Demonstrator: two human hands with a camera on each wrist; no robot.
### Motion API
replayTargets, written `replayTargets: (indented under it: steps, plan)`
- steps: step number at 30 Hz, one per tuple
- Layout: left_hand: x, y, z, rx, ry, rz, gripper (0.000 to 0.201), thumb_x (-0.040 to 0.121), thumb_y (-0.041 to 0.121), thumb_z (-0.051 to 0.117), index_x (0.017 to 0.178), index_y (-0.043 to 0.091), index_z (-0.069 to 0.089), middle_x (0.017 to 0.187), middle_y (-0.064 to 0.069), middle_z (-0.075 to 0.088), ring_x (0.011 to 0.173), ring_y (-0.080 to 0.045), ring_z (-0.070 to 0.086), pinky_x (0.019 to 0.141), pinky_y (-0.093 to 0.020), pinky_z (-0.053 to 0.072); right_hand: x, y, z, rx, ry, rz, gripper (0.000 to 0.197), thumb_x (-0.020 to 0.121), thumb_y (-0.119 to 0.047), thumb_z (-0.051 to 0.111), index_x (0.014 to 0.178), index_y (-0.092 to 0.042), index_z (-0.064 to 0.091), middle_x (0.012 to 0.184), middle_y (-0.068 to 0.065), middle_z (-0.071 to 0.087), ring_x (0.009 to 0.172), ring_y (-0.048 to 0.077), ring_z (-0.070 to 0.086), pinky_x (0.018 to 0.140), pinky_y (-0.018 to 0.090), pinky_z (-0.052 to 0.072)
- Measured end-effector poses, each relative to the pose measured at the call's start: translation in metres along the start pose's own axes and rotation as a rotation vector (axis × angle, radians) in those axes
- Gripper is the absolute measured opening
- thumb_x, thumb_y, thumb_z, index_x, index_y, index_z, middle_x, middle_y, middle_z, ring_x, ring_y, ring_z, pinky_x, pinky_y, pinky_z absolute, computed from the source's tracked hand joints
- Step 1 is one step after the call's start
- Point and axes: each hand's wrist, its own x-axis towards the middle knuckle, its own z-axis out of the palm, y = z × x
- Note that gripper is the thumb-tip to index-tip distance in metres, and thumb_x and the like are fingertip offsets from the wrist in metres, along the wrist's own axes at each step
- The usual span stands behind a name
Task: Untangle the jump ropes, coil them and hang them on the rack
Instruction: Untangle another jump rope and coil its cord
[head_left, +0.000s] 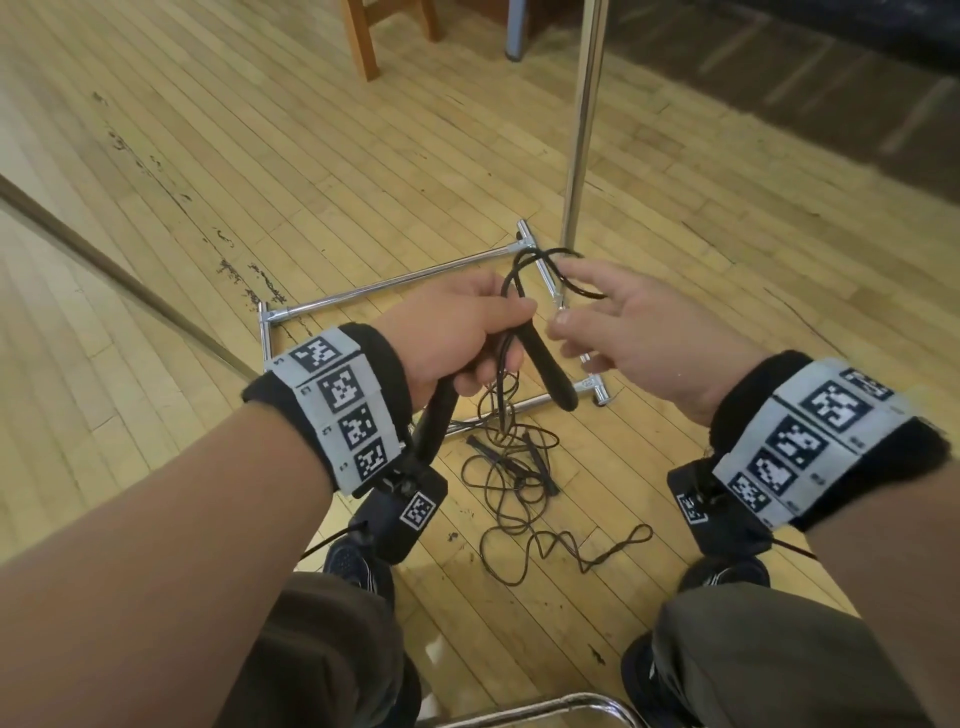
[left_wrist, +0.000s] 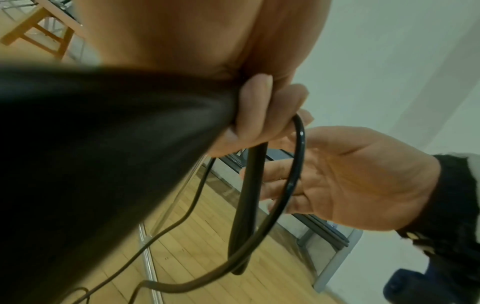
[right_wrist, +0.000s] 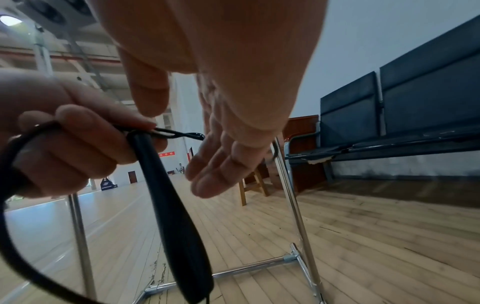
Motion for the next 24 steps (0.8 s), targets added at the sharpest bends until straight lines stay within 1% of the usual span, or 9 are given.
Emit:
replayTargets:
  steps: [3,5,8,10,12,14,18,21,24]
  plan:
    - [-0.002,0.002,0.003,0.050,-0.013,0.030,0.005,0.106,0.016,0.060,0.104,0.014,0.055,0.067,-0.008,0.068,0.046,-0.017,0.048,0.037,-0.023,0.031,-0.001,-0.004,0.002,0.128,-0.003,0.011,0.033,0.100,-0.048,0.060,0.133,-0.046,0.061,0.102,0.002,0.078,0.090,0.024,0.077,0.077,0.042,0.065]
    - [-0.004,0.002,0.009,0.138,-0.019,0.048,0.006,0.104,0.014,0.062,0.105,0.013,0.056,0.070,-0.008,0.071,0.048,-0.018,0.049,0.040,-0.024,0.032,-0.002,-0.007,0.005,0.223,-0.005,0.032,0.033,0.101,-0.049,0.060,0.129,-0.034,0.065,0.105,0.009,0.077,0.086,0.029,0.077,0.071,0.040,0.065]
    - [-0.004,0.003,0.020,0.279,-0.029,0.070,0.013,0.102,0.017,0.065,0.111,0.014,0.056,0.073,-0.008,0.071,0.052,-0.019,0.050,0.043,-0.025,0.034,-0.002,-0.007,0.015,0.171,0.045,-0.028,0.033,0.102,-0.040,0.062,0.117,-0.012,0.071,0.100,0.011,0.078,0.078,0.030,0.078,0.072,0.043,0.065]
    - [-0.003,0.003,0.025,0.355,0.007,0.089,0.015,0.101,0.020,0.067,0.110,0.017,0.056,0.073,-0.007,0.072,0.054,-0.020,0.053,0.044,-0.024,0.035,-0.002,-0.004,0.019,0.132,0.078,-0.056,0.028,0.105,-0.029,0.059,0.104,-0.006,0.073,0.096,0.011,0.078,0.076,0.034,0.077,0.075,0.050,0.065]
    - [-0.002,0.003,0.028,0.468,0.085,0.108,0.017,0.098,0.024,0.068,0.108,0.023,0.054,0.070,0.000,0.075,0.050,-0.015,0.057,0.042,-0.021,0.037,-0.001,-0.004,0.020,0.168,0.122,-0.038,0.026,0.106,-0.021,0.055,0.099,-0.005,0.074,0.097,0.014,0.078,0.074,0.035,0.077,0.072,0.047,0.065]
    - [-0.001,0.003,0.028,0.522,0.148,0.096,0.024,0.096,0.028,0.069,0.108,0.027,0.049,0.067,0.006,0.076,0.045,-0.010,0.059,0.037,-0.018,0.037,-0.001,-0.004,0.019,0.259,0.161,0.005,0.025,0.107,-0.019,0.052,0.100,-0.010,0.074,0.102,0.014,0.077,0.077,0.031,0.077,0.068,0.038,0.064]
    - [0.000,0.004,0.023,0.644,0.140,0.039,0.031,0.099,0.037,0.065,0.122,0.033,0.045,0.066,0.012,0.076,0.045,-0.005,0.066,0.036,-0.016,0.041,-0.004,-0.003,0.021,0.359,0.183,0.038,0.025,0.109,-0.019,0.048,0.107,-0.014,0.072,0.097,0.002,0.079,0.083,0.018,0.079,0.073,0.033,0.065]
    - [-0.001,0.005,0.020,0.748,0.112,0.023,0.025,0.101,0.043,0.061,0.124,0.037,0.053,0.064,0.016,0.075,0.050,-0.002,0.069,0.045,-0.019,0.046,-0.004,-0.002,0.021,0.271,0.253,-0.031,0.023,0.105,-0.021,0.056,0.098,-0.012,0.076,0.089,0.001,0.079,0.083,0.006,0.077,0.070,0.026,0.064]
    - [-0.003,0.003,0.020,0.741,0.103,0.025,0.019,0.102,0.048,0.059,0.119,0.040,0.055,0.065,0.015,0.075,0.051,-0.002,0.070,0.054,-0.022,0.045,-0.004,-0.004,0.019,0.258,0.307,-0.081,0.024,0.102,-0.022,0.064,0.090,-0.006,0.077,0.082,0.007,0.077,0.081,0.009,0.077,0.071,0.026,0.064]
